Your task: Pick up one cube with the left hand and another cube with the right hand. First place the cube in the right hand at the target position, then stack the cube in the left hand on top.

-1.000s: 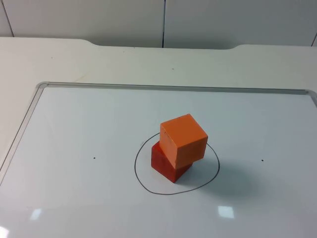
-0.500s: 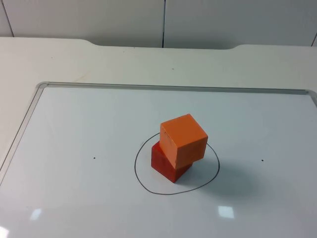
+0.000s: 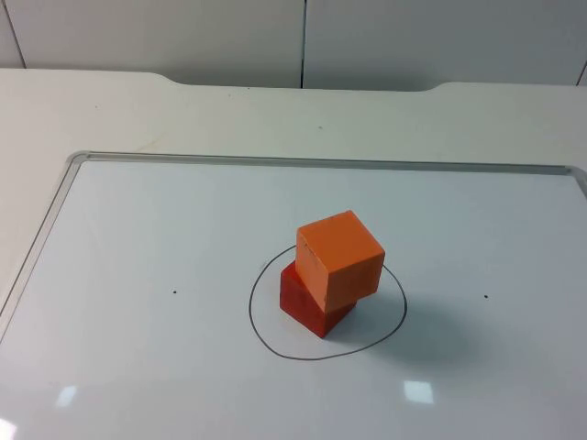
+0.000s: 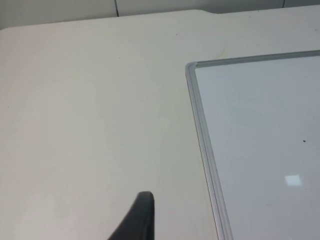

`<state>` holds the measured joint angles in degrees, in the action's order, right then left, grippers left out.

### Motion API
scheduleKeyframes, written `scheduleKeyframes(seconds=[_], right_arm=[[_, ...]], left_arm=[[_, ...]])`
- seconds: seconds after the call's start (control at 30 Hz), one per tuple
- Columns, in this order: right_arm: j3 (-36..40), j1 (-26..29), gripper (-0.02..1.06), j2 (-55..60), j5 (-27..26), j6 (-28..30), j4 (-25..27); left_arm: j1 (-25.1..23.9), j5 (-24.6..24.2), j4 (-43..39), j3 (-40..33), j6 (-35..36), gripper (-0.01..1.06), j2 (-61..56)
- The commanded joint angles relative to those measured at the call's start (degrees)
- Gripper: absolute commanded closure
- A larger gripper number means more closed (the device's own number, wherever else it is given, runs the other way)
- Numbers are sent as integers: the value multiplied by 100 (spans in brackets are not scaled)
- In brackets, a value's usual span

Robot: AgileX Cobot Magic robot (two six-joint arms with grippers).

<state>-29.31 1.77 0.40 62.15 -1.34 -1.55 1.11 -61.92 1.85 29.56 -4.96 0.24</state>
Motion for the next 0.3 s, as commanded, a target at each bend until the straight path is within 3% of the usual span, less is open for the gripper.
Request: scheduleKeyframes(seconds=[0.0,0.27], right_arm=[[16,-20,-1,-40,-28,6,32],[16,-20,-1,-40,-28,6,32]], left_arm=[[-42,9,18,-13,23,12,-24],[-227,9,18,-13,23,12,-24]])
